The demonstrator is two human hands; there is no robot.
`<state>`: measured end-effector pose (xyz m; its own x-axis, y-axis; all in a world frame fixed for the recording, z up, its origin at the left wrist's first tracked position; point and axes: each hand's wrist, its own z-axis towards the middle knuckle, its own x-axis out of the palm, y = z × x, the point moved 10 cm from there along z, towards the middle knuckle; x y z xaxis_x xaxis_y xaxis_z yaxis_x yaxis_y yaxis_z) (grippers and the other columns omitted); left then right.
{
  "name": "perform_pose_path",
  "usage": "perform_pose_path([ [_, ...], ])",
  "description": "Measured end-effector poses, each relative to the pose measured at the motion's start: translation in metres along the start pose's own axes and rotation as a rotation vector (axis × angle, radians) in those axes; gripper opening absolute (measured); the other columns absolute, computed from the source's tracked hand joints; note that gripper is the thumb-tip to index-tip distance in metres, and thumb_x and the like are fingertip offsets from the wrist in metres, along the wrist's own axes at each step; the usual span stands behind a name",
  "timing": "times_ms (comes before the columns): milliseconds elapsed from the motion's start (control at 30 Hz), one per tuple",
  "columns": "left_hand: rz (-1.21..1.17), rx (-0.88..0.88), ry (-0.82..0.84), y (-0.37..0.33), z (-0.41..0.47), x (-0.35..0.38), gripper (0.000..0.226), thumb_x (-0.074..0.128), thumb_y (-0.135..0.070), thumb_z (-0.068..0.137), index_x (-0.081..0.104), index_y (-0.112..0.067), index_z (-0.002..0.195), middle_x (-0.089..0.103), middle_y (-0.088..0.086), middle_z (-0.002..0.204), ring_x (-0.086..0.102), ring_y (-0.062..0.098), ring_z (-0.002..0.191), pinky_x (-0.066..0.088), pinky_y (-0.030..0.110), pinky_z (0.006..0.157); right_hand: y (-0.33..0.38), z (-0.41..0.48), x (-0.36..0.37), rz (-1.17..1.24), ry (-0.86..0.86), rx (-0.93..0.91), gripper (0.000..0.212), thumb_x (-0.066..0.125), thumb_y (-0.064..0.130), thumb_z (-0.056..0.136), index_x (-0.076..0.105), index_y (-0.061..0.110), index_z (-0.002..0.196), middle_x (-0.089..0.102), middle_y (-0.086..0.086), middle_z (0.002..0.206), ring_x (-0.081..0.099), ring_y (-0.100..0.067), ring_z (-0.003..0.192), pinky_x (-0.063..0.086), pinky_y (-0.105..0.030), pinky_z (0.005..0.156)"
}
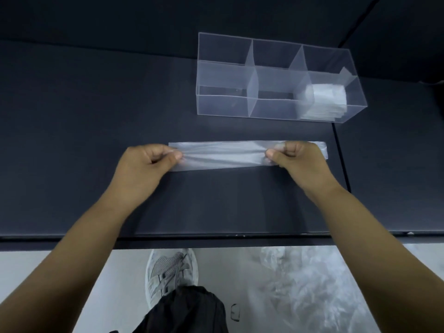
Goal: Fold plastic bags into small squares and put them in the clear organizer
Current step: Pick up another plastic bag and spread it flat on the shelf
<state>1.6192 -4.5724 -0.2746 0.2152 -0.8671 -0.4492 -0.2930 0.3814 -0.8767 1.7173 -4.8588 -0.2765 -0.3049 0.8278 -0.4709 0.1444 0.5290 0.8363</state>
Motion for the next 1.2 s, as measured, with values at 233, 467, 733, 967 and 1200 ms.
perform_pose_path([
  [233,0.244,0.043,-0.324,-0.014,0.001,-0.022,0.01,0.061,-0.016,0.091,0.07,-0.02,0.092,0.069,-0.008,0.084,0.065,0.011,0.079,0.048,0.023,0.076,-0.007,0.016,0.0,-0.157,-0.055,0.124,0.018,0.069,0.024,0.085,0.073,0.01,0.074,0.072,0.006,0.064,0.067,-0.011,0.077,0.046,-0.025,0.073],
  [467,0.674,0.468,0.078,-0.06,-0.035,0.085,0.047,0.038,-0.025,0.101,0.041,-0.001,0.142,0.039,0.015,0.149,0.034,0.03,0.14,0.018,0.037,0.118,-0.004,0.017,-0.002,-0.191,-0.067,0.145,0.027,0.07,0.022,0.083,0.069,-0.004,0.076,0.072,-0.006,0.067,0.058,-0.018,0.069,0.041,-0.03,0.067],
  [733,0.995,0.367,0.195,-0.024,-0.033,0.106,0.072,0.0,-0.049,0.092,0.006,-0.009,0.152,0.003,0.007,0.161,-0.002,0.024,0.148,-0.003,0.046,0.12,0.045,-0.012,-0.005,-0.591,-0.374,-0.117,0.036,0.06,0.006,0.085,0.059,0.01,0.12,0.06,-0.013,0.118,0.056,-0.032,0.108,0.045,-0.038,0.093],
  [967,0.976,0.377,0.184,-0.024,-0.034,0.106,0.072,0.005,-0.05,0.093,0.01,-0.008,0.151,0.007,0.008,0.16,0.003,0.026,0.148,0.002,0.054,0.118,0.022,-0.04,0.099,-0.848,0.217,-0.412,0.063,0.026,0.043,0.102,0.002,0.018,0.154,-0.006,0.004,0.162,-0.012,-0.009,0.147,-0.009,-0.034,0.119],
  [1200,0.999,0.422,0.176,-0.027,-0.035,0.106,0.07,0.02,-0.046,0.095,0.032,-0.001,0.147,0.027,0.014,0.155,0.022,0.037,0.143,0.019,0.061,0.113,-0.044,-0.02,-0.022,-1.002,0.067,-0.13,0.085,0.008,0.065,0.086,-0.008,0.016,0.153,-0.015,0.001,0.16,-0.019,-0.009,0.144,-0.014,-0.027,0.117],
])
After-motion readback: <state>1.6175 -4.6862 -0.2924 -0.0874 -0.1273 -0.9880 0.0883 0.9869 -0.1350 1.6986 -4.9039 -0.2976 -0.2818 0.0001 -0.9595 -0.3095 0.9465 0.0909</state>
